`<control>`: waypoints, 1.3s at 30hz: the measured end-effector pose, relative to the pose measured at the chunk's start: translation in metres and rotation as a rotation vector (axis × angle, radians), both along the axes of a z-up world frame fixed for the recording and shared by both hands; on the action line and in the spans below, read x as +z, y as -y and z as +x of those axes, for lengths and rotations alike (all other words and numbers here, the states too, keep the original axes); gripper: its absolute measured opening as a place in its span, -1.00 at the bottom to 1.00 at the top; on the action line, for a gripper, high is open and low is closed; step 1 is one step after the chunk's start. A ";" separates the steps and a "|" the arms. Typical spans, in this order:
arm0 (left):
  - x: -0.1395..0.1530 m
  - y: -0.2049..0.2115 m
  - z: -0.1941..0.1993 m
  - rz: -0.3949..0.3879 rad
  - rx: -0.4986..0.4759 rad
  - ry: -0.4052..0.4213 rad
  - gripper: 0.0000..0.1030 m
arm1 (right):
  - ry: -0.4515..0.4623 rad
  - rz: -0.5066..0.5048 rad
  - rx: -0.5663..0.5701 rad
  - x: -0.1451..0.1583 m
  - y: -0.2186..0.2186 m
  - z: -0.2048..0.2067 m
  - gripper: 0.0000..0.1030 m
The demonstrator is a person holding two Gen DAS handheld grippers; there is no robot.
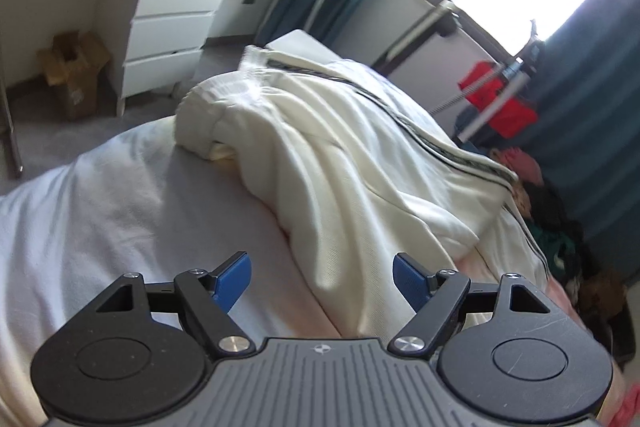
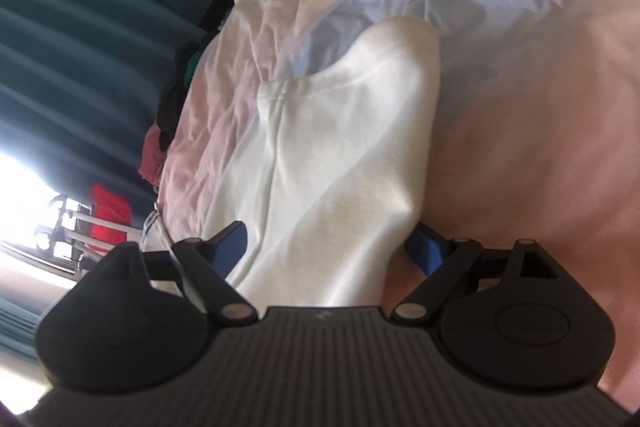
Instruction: Fold clothes
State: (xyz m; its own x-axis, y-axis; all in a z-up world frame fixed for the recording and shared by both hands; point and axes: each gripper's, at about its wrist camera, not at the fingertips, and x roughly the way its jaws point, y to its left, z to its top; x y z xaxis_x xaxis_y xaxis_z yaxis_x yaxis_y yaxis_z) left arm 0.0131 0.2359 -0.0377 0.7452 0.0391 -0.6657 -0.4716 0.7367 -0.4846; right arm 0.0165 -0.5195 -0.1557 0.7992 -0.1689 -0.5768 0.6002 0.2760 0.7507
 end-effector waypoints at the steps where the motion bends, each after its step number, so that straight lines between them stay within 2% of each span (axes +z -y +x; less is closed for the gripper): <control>1: -0.004 -0.005 0.002 -0.015 0.013 0.001 0.55 | 0.006 -0.008 0.000 0.000 0.000 0.001 0.71; 5: -0.024 -0.026 0.008 -0.096 0.049 0.021 0.55 | 0.012 -0.028 -0.019 -0.001 -0.001 0.005 0.71; 8: -0.037 -0.037 0.009 -0.107 0.064 0.039 0.55 | 0.015 -0.062 -0.025 -0.001 -0.003 0.007 0.71; 12: -0.047 -0.051 0.009 -0.173 0.099 0.034 0.55 | 0.043 -0.090 -0.035 -0.002 -0.003 0.010 0.70; 14: -0.048 -0.054 0.009 -0.190 0.106 0.038 0.55 | 0.030 -0.125 -0.045 0.000 -0.004 0.012 0.34; 15: -0.049 -0.056 0.009 -0.199 0.110 0.041 0.55 | -0.003 -0.145 -0.044 0.001 -0.005 0.014 0.05; 16: -0.050 -0.057 0.009 -0.208 0.114 0.043 0.55 | -0.049 -0.162 -0.031 0.001 -0.006 0.017 -0.41; 17: -0.050 -0.059 0.010 -0.219 0.117 0.047 0.55 | -0.095 -0.179 -0.018 0.001 -0.007 0.020 -0.60; 19: -0.051 -0.060 0.011 -0.251 0.119 0.064 0.55 | -0.098 -0.156 -0.024 -0.001 -0.003 0.017 -0.76; 22: -0.052 -0.061 0.012 -0.299 0.122 0.089 0.55 | 0.005 -0.053 -0.061 0.003 0.009 0.006 -0.81; 26: -0.056 -0.062 0.016 -0.353 0.096 0.112 0.56 | 0.129 -0.062 -0.045 0.032 0.018 0.002 -0.87; 28: -0.060 -0.063 0.020 -0.375 0.088 0.117 0.57 | 0.134 -0.057 -0.019 0.039 0.024 0.007 -0.87; 30: -0.067 -0.065 0.027 -0.393 0.091 0.116 0.56 | 0.119 0.016 -0.002 0.034 0.036 0.009 -0.87; 34: -0.080 -0.068 0.040 -0.434 0.096 0.137 0.50 | 0.114 0.257 0.010 0.004 0.062 -0.001 -0.82; 36: -0.084 -0.070 0.049 -0.444 0.088 0.159 0.48 | 0.117 0.328 0.025 -0.006 0.069 -0.007 -0.81; 39: -0.088 -0.070 0.065 -0.434 0.074 0.186 0.34 | 0.118 0.393 0.009 -0.013 0.070 -0.013 -0.79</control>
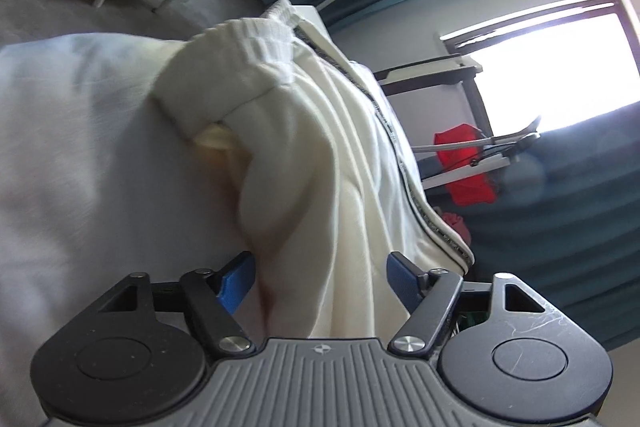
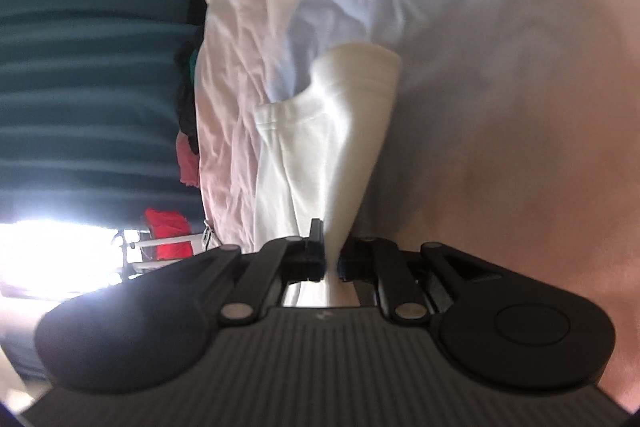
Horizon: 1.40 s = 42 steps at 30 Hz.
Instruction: Fold clothes
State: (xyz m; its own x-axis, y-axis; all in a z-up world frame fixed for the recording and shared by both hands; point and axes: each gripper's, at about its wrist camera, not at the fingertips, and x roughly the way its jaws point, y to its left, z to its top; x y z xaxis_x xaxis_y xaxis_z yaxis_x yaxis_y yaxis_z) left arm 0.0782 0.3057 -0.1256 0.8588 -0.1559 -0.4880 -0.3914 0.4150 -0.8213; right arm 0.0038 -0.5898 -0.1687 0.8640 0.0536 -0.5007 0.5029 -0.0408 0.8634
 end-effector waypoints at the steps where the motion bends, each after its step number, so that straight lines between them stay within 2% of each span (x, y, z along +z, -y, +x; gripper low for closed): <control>1: 0.000 0.000 0.005 0.011 0.002 0.009 0.27 | 0.004 0.006 -0.002 0.000 -0.001 0.001 -0.79; 3: -0.002 0.000 0.013 0.024 0.007 0.012 0.14 | -0.001 0.001 0.002 0.000 -0.004 0.005 -0.79; 5: -0.003 0.001 0.019 0.040 0.012 -0.012 -0.20 | -0.033 -0.019 -0.006 0.001 -0.008 0.008 -0.79; 7: -0.001 0.004 0.021 0.079 0.012 -0.055 -0.46 | -0.073 -0.041 -0.008 0.000 -0.011 0.011 -0.79; 10: 0.006 0.005 0.021 0.107 0.002 -0.048 -0.64 | -0.107 -0.099 -0.019 0.001 -0.015 0.009 -0.83; 12: 0.013 0.002 0.017 0.120 0.009 -0.032 -0.79 | -0.122 -0.179 -0.011 0.007 -0.017 0.010 -0.84; 14: 0.023 -0.001 0.008 0.155 0.032 -0.009 -0.84 | -0.124 -0.257 0.002 0.015 -0.017 0.013 -0.86; 16: 0.034 -0.004 -0.001 0.177 0.066 0.019 -0.85 | -0.110 -0.294 -0.001 0.021 -0.016 0.012 -0.88; 21: 0.053 -0.018 -0.033 0.120 0.095 0.108 -0.87 | -0.033 -0.329 -0.077 0.036 -0.019 -0.006 -0.88; 25: 0.062 -0.033 -0.073 0.044 0.116 0.122 -0.87 | -0.011 -0.411 -0.103 0.065 -0.024 -0.020 -0.88; 28: 0.059 -0.043 -0.102 0.006 0.122 0.071 -0.87 | -0.127 -0.529 -0.070 0.083 -0.029 -0.020 -0.88; 30: 0.056 -0.046 -0.114 0.019 0.111 0.022 -0.87 | -0.181 -0.503 -0.063 0.077 -0.026 -0.021 -0.88; 35: 0.038 -0.056 -0.128 0.004 0.070 -0.065 -0.84 | -0.267 -0.184 -0.052 0.027 -0.008 -0.036 -0.83; 37: 0.034 -0.060 -0.129 -0.013 0.077 -0.065 -0.79 | -0.248 -0.137 -0.046 0.021 -0.002 -0.041 -0.83; 39: 0.032 -0.062 -0.130 -0.019 0.100 -0.073 -0.58 | -0.219 -0.135 -0.019 0.022 0.002 -0.043 -0.81; 41: 0.028 -0.066 -0.133 -0.040 0.142 -0.074 0.23 | -0.192 -0.147 0.013 0.025 0.003 -0.046 -0.79; 42: 0.026 -0.069 -0.134 -0.052 0.165 -0.075 0.38 | -0.183 -0.156 0.018 0.026 0.003 -0.047 -0.76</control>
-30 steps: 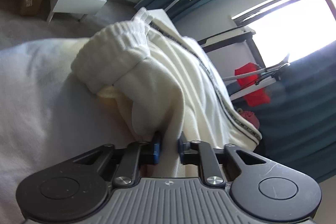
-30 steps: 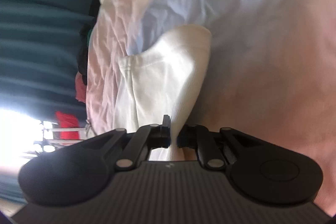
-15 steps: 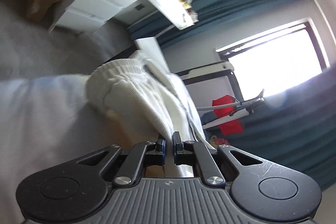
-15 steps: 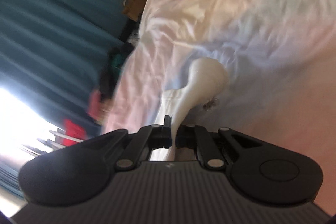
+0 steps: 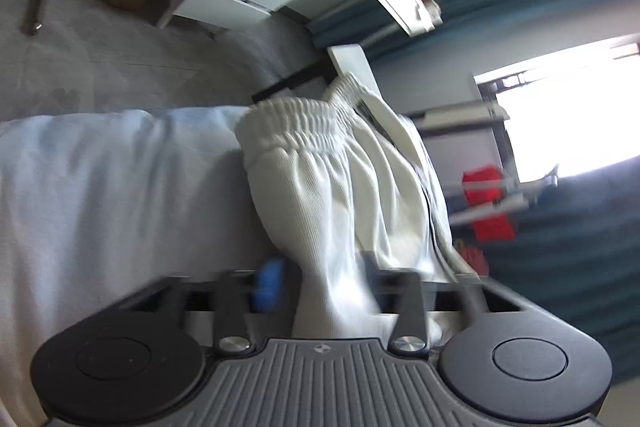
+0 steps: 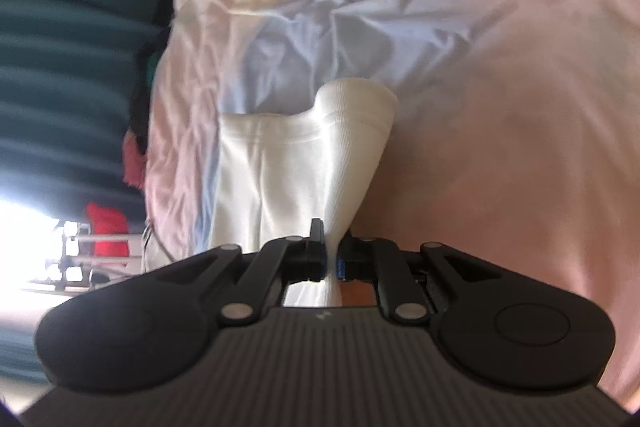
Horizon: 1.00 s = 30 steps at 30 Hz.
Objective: Fold clothes
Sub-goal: 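Fold the waistband toward the cuff with the left tool, then release both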
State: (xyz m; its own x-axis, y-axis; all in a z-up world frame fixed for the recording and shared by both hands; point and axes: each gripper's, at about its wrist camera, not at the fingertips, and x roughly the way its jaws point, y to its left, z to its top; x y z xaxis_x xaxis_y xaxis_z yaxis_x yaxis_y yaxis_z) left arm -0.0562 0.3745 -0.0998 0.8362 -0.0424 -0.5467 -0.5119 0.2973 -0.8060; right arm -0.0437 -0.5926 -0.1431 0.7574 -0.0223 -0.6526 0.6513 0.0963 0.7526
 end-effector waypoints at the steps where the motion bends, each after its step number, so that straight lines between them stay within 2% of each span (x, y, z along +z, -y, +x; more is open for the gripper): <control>1: -0.003 -0.002 0.002 -0.009 0.015 -0.004 0.45 | 0.002 0.008 -0.004 -0.001 -0.001 0.000 -0.60; 2: -0.007 -0.004 0.009 -0.017 0.013 0.002 0.42 | 0.004 0.016 -0.008 -0.001 -0.003 0.000 -0.42; 3: -0.011 -0.005 0.015 -0.026 0.012 0.007 0.42 | 0.006 0.025 -0.013 -0.002 -0.004 0.000 0.03; 4: -0.015 -0.007 0.020 -0.037 0.013 0.018 0.41 | 0.009 0.033 -0.017 -0.003 -0.005 0.000 0.37; 8: -0.023 -0.010 0.032 -0.019 0.118 0.040 0.33 | 0.083 0.033 -0.030 -0.005 -0.007 0.003 0.42; 9: -0.022 -0.010 0.035 -0.007 0.134 0.041 0.33 | 0.073 0.029 -0.039 -0.007 -0.006 0.004 0.40; 11: -0.022 -0.009 0.046 0.012 0.119 0.053 0.19 | 0.054 0.023 -0.057 -0.011 -0.002 0.007 0.32; 12: -0.021 -0.008 0.052 0.034 0.103 0.044 0.13 | 0.046 0.015 -0.060 -0.013 0.001 0.007 0.11; 13: -0.018 -0.007 0.056 0.068 0.093 0.029 -0.04 | 0.038 0.008 -0.062 -0.014 0.004 0.008 -0.19; 14: -0.015 -0.006 0.061 0.103 0.087 0.017 -0.32 | 0.016 -0.027 -0.052 -0.013 0.007 0.011 -0.40; 15: -0.012 -0.003 0.062 0.142 0.091 0.010 -0.47 | -0.006 -0.062 -0.041 -0.012 0.010 0.014 -0.74; 16: -0.009 0.000 0.062 0.177 0.096 0.001 -0.66 | -0.006 -0.086 -0.034 -0.010 0.012 0.014 -0.82; 19: 0.006 0.005 0.058 0.232 0.113 0.000 -0.80 | 0.005 -0.157 -0.028 -0.001 0.013 0.011 -0.89; 22: 0.022 0.005 0.043 0.233 0.146 0.030 -0.81 | 0.033 -0.251 -0.063 0.019 0.007 0.000 -0.90; 25: 0.030 0.005 0.034 0.289 0.143 0.006 -0.81 | 0.009 -0.328 -0.062 0.031 0.002 -0.002 -0.90; 30: 0.016 -0.005 0.038 0.283 0.064 -0.123 -0.79 | -0.097 -0.208 -0.045 0.008 0.014 0.001 -0.88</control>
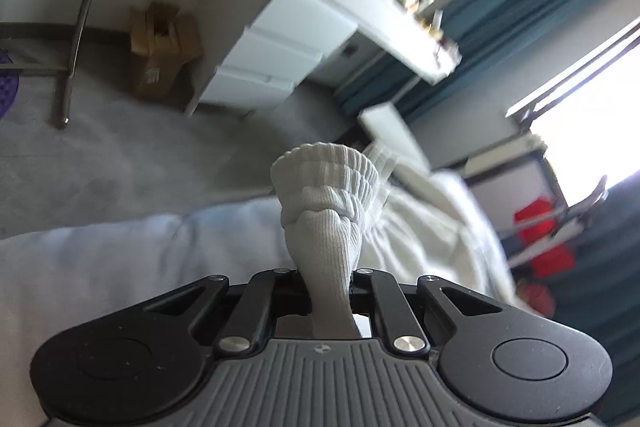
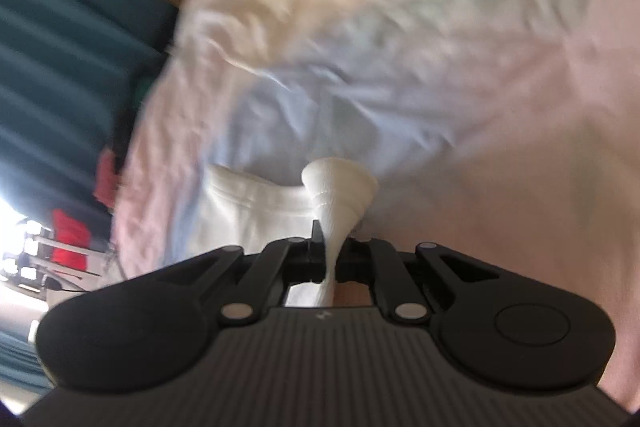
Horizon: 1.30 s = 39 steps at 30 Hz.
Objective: Fold clothes
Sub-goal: 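Fold the waistband toward the cuff with the left tool, then release both, then withdraw both open tools and hover over the folded trousers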
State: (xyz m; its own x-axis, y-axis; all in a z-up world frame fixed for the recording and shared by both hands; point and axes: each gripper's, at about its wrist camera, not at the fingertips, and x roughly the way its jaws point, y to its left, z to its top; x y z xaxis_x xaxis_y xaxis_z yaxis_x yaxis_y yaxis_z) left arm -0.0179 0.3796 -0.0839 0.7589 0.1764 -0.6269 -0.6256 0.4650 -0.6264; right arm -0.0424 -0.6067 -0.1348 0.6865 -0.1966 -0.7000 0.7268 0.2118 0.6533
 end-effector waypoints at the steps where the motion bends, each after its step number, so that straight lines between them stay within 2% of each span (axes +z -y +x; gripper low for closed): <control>1: -0.003 -0.001 -0.001 -0.001 -0.015 -0.022 -0.78 | -0.013 0.024 0.001 -0.004 0.002 0.000 -0.85; 4: -0.001 0.002 -0.002 0.020 -0.054 -0.061 -0.63 | -0.032 0.037 0.009 -0.005 0.003 -0.001 -0.79; 6: 0.006 0.009 -0.004 0.059 -0.076 -0.083 -0.46 | -0.044 -0.011 0.030 0.005 -0.002 0.001 -0.79; 7: 0.011 0.014 -0.005 0.082 -0.089 -0.091 -0.34 | -0.032 -0.038 0.037 0.010 -0.005 0.002 -0.78; 8: 0.016 0.020 -0.006 0.099 -0.108 -0.090 -0.09 | -0.023 -0.070 0.044 0.017 -0.009 0.003 -0.78; 9: 0.021 0.026 -0.007 0.116 -0.128 -0.089 0.06 | -0.022 -0.101 0.048 0.023 -0.014 0.005 -0.70; 10: 0.025 0.032 -0.008 0.129 -0.147 -0.085 0.31 | -0.017 -0.133 0.049 0.029 -0.017 0.004 -0.46; 11: 0.030 0.038 -0.011 0.136 -0.163 -0.074 0.48 | -0.005 -0.170 0.048 0.036 -0.021 0.003 -0.25; 12: 0.036 0.045 -0.013 0.150 -0.174 -0.067 0.52 | 0.008 -0.207 0.047 0.043 -0.025 0.002 0.24; 13: 0.043 0.054 -0.016 0.178 -0.185 -0.059 0.57 | 0.013 -0.261 0.045 0.052 -0.030 0.001 0.60; 14: 0.050 0.065 -0.018 0.219 -0.197 -0.052 0.61 | 0.018 -0.315 0.043 0.060 -0.035 0.000 0.67; 19: 0.080 0.121 -0.023 0.402 -0.278 0.004 0.72 | 0.097 -0.494 0.134 0.092 -0.065 0.004 0.64; 26: 0.099 0.210 -0.014 0.484 -0.507 0.083 0.73 | 0.245 -0.667 0.454 0.118 -0.151 0.024 0.64; 29: 0.104 0.251 -0.013 0.542 -0.585 0.119 0.73 | 0.307 -0.716 0.586 0.122 -0.190 0.028 0.64; 33: 0.107 0.310 -0.008 0.619 -0.673 0.159 0.74 | 0.345 -0.732 0.716 0.120 -0.228 0.032 0.63; 39: 0.103 0.379 0.014 0.721 -0.771 0.188 0.74 | 0.375 -0.786 0.746 0.114 -0.257 0.032 0.63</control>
State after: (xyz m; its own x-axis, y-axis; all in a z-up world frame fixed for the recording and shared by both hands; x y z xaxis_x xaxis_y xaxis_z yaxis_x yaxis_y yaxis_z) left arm -0.0035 0.0008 0.0189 0.8973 -0.1097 -0.4275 0.0729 0.9922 -0.1015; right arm -0.0105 -0.3495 -0.0207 0.9553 0.0546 -0.2905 0.0365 0.9535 0.2992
